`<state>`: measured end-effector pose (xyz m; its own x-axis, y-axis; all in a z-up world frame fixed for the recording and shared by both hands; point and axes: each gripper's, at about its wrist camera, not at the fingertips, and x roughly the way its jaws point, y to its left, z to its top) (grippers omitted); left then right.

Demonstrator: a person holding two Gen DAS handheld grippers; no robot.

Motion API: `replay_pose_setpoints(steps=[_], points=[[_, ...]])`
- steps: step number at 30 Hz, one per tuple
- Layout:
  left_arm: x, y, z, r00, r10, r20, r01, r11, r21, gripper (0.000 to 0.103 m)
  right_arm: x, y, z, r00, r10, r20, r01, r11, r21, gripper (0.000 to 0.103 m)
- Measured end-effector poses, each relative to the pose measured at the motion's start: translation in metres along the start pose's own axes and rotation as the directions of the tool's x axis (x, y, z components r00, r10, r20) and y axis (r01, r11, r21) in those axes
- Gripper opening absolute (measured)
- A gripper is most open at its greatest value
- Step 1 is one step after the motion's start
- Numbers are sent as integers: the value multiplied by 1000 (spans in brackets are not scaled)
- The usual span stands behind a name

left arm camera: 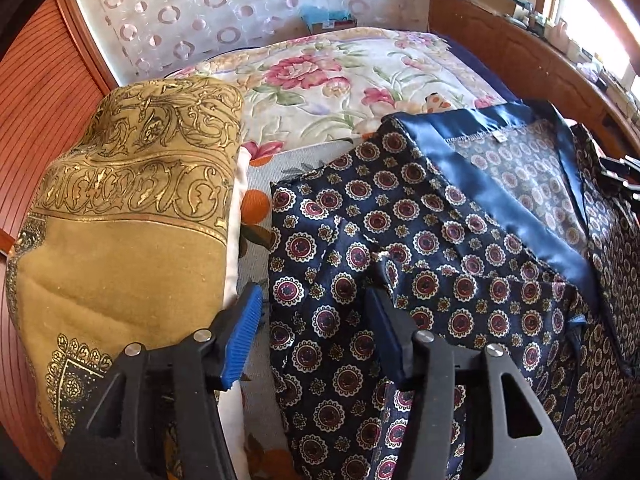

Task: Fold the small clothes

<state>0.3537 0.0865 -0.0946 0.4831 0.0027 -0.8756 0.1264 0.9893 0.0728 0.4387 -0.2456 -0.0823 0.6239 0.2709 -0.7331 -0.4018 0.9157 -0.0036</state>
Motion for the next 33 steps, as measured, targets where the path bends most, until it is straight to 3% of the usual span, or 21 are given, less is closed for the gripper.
replay_pose_setpoints(steps=[5,8,13,16,20,22,23,25,26,33], points=[[0,0,-1,1000,-10,10,10,1000,-6,55,0,1,-2,1000,-3,5,3,1000,-11,57],[-1,0,-2,999,-36,7,36,999,-7,44,0,-1,-3,1000,6,6,-6,1000,-9,57],[-2,-2,0,997,-71,-6,71,997,-16,8,0,-2,-2,1000,6,-4,-7,1000,-24,57],[-4,-4,0,998,-62,2,62,998,-7,5,0,-2,-1,1000,4,-10,-4,1000,-25,57],[-26,-2,-2,996,-63,67,64,998,-7,4,1,-2,3,1000,12,-22,-13,1000,-18,57],[-38,1,-1,993,-59,102,60,998,-13,4,2,-2,5,1000,17,-27,-17,1000,-17,50],[-45,2,-1,991,-60,119,62,998,-13,4,2,-1,7,999,22,-30,-22,1000,-15,42],[-55,3,-1,988,-67,137,69,998,-9,4,2,0,9,998,43,-44,-44,999,-4,22],[-60,2,-2,986,-72,149,73,997,-2,4,2,2,11,997,58,-50,-58,998,-1,5],[-98,-2,-15,966,-116,229,115,993,20,3,-39,24,12,997,31,76,-29,999,-22,4]])
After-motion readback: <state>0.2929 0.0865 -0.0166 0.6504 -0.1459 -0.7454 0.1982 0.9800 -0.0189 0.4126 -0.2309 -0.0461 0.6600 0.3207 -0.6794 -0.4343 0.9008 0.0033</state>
